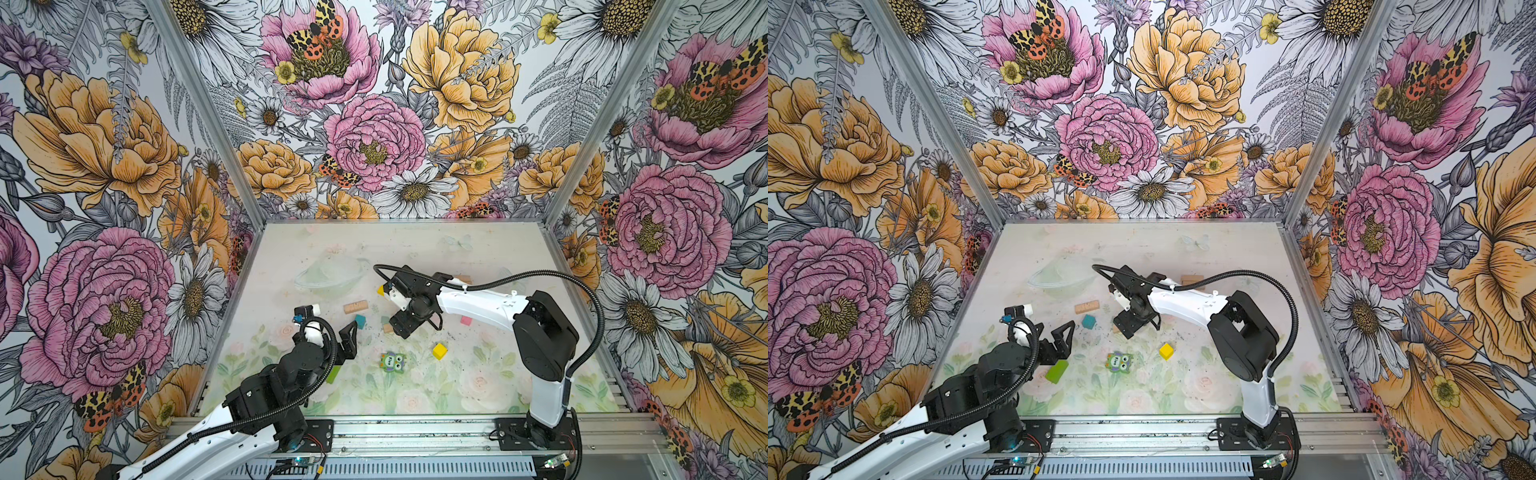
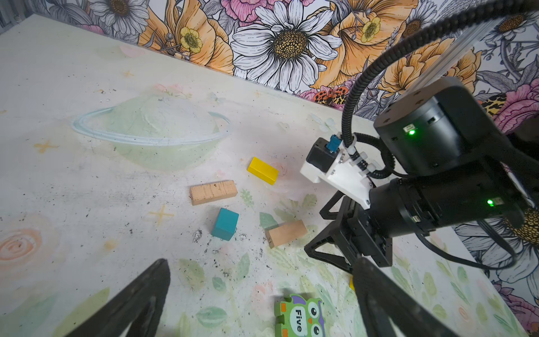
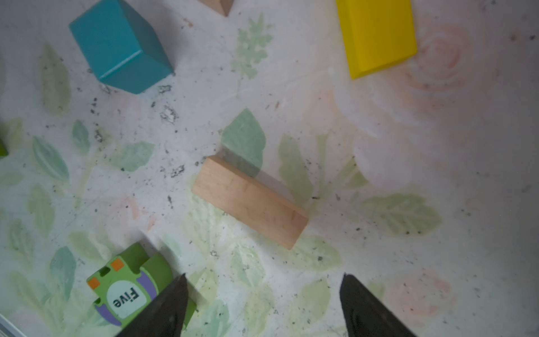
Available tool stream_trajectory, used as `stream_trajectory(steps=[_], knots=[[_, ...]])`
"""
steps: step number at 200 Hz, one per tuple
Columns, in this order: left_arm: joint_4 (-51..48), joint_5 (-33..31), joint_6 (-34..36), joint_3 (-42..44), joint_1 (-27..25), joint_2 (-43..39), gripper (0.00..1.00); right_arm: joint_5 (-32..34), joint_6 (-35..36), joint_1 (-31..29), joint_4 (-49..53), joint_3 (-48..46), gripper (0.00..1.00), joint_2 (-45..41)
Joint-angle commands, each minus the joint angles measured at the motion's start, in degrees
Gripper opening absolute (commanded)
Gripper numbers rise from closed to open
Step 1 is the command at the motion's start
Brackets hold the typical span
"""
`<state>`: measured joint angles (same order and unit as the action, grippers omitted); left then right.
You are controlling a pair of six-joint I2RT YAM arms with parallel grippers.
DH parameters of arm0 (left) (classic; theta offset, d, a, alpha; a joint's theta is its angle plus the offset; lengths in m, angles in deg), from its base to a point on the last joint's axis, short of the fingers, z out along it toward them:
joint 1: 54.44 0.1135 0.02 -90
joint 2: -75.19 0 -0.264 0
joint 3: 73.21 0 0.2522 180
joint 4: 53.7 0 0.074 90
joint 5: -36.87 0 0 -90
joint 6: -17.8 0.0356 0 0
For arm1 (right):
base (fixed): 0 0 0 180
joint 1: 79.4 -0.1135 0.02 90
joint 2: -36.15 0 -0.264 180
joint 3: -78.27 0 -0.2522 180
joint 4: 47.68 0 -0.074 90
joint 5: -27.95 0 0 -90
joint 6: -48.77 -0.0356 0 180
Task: Build the wood block tower
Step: 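Move the right gripper toward the plain wood block near the teal cube, then lower the open right gripper around the plain wood block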
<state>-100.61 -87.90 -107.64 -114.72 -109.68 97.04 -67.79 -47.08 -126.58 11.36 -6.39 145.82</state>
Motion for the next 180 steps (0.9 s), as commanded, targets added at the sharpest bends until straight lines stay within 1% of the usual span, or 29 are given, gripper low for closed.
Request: stream_trajectory(steps=[1, 41, 84, 126, 130, 152, 180], knots=[[-0.5, -1.2, 1.9, -1.3, 0.5, -0.4, 0.99, -2.4, 4.3, -0.4, -2.6, 1.6, 0.84, 0.1], [-0.7, -0.9, 2.4, -1.4, 0.5, -0.5, 0.99, -1.8, 6.0, 0.0, -3.9, 3.5, 0.79, 3.8], [-1.2, -1.5, 2.9, -1.7, 0.7, -0.9, 0.99, -3.1, 7.9, 1.2, -4.5, 5.3, 0.76, 6.4], [-1.2, -1.9, 3.0, -1.8, 1.2, -0.8, 0.99, -4.8, 8.8, 1.5, -4.5, 6.6, 0.75, 8.2], [-1.2, -1.9, 3.0, -1.8, 1.2, -0.8, 0.99, -4.8, 8.9, 2.9, -4.5, 6.6, 0.75, 8.4], [-1.2, -1.9, 3.2, -1.7, 1.6, -0.8, 0.99, -5.6, 9.3, 3.2, -4.4, 7.2, 0.75, 9.4], [-1.2, -1.8, 3.0, -1.5, 2.0, -0.8, 0.99, -8.1, 9.6, 3.4, -4.5, 6.5, 0.75, 9.7]])
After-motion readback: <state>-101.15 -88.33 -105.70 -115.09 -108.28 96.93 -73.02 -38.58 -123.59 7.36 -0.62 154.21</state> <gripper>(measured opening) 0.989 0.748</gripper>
